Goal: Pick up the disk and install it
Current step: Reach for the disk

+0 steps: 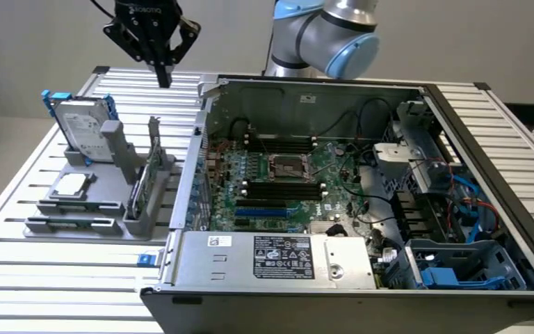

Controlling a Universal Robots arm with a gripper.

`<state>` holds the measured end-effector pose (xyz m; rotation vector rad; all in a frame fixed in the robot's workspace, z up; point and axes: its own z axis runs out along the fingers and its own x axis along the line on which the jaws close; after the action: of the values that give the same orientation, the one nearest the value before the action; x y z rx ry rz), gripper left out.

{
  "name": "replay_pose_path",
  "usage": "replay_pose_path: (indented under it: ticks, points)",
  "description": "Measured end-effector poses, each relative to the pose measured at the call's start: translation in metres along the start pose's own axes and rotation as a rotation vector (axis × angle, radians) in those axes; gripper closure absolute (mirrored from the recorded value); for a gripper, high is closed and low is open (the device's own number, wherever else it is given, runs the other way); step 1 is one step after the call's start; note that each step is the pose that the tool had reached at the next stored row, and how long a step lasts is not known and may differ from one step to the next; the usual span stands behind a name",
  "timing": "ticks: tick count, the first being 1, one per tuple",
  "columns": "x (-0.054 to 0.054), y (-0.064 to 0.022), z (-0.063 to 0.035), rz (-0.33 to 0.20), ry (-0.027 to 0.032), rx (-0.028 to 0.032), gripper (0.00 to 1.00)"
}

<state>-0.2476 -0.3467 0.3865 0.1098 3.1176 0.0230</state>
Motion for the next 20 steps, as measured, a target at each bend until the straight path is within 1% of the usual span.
replay_pose_path:
  ticks: [6, 14, 20]
  points:
    - [0.028, 0.0072, 0.0020, 0.000, -0.0010, 0.0163, 0.89]
    - [0.065, 0.0173, 0.0055, -0.001, -0.0027, 0.0409, 0.89]
    - [0.093, 0.0253, 0.0085, -0.001, -0.0039, 0.0573, 0.89]
